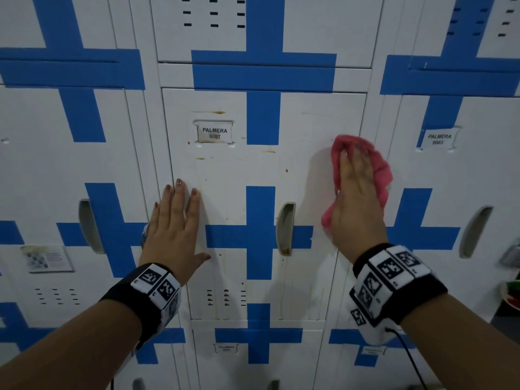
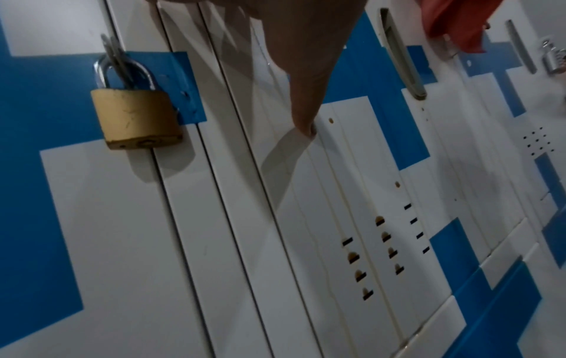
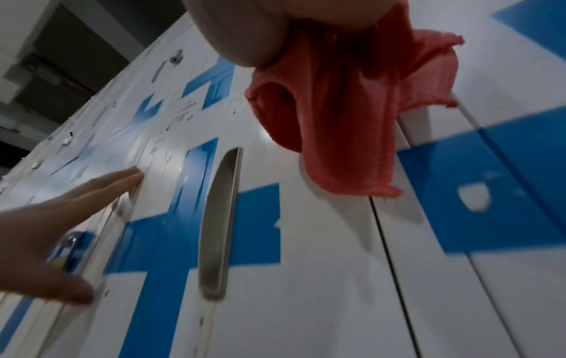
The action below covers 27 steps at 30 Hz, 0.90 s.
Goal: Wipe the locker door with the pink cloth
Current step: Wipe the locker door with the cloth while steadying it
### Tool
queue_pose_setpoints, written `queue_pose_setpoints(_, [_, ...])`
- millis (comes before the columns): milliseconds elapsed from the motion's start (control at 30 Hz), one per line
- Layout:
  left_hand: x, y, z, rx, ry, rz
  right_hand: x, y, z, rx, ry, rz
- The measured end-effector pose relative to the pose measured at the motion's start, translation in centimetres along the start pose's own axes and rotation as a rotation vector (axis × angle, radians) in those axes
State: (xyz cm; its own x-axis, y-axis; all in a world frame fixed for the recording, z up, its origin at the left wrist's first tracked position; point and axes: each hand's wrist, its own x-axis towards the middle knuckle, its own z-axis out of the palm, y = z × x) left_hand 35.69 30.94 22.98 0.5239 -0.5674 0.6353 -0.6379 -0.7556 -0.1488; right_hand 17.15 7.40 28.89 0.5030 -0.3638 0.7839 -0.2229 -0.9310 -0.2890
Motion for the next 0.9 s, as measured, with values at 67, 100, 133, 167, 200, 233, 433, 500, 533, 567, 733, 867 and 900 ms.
queue_pose_setpoints(67, [0.0,0.3,-0.3,-0.013,0.010,0.001,1.5,-0.6,-0.9,-0.058,0.049,-0.011])
queue_pose_setpoints(100, [0.0,0.4,-0.5,-0.023,0.016,-0.002,2.1,-0.9,-1.3,-0.113,0.050,-0.025])
queue_pose_setpoints(133, [0.0,0.5,-0.7,-0.036,0.025,-0.005,2.6,-1.0,-1.5,-0.175,0.033,-0.042])
queue_pose_setpoints(167, [0.0,0.5,-0.9,-0.049,0.034,-0.004,2.8,-1.1,-1.6,-0.231,0.008,-0.057])
queue_pose_setpoints(200, [0.1,0.5,-1.1,-0.056,0.043,0.004,3.0,-1.2,-1.7,-0.274,-0.016,-0.060])
queue_pose_setpoints(233, [0.2,0.4,-1.2,-0.053,0.047,0.018,3.0,-1.3,-1.7,-0.304,-0.037,-0.053])
queue_pose_setpoints(433, [1.3,-0.1,-1.9,0.012,0.006,0.030,3.2,-2.6,-1.0,-0.369,-0.161,-0.071])
queue_pose_setpoints(500, [1.4,-0.2,-1.7,0.012,0.003,0.026,3.2,-2.9,-0.6,-0.368,-0.169,-0.100])
queue_pose_setpoints(533, [1.4,-0.3,-1.6,0.011,0.002,0.026,3.1,-2.9,-0.4,-0.370,-0.168,-0.117])
queue_pose_setpoints(567, [1.4,-0.3,-1.5,0.015,0.001,0.028,2.9,-2.8,-0.2,-0.372,-0.167,-0.138])
queue_pose_setpoints(733, [1.5,-0.5,-1.3,0.051,-0.001,0.032,1.9,-1.8,1.0,-0.399,-0.180,-0.321])
queue_pose_setpoints(867, [1.5,-0.7,-1.3,0.041,-0.015,0.031,0.8,-0.6,1.5,-0.445,-0.244,-0.448])
queue_pose_setpoints(900, [1.6,-0.7,-1.3,0.034,-0.021,0.028,0.4,-0.3,1.5,-0.460,-0.255,-0.479])
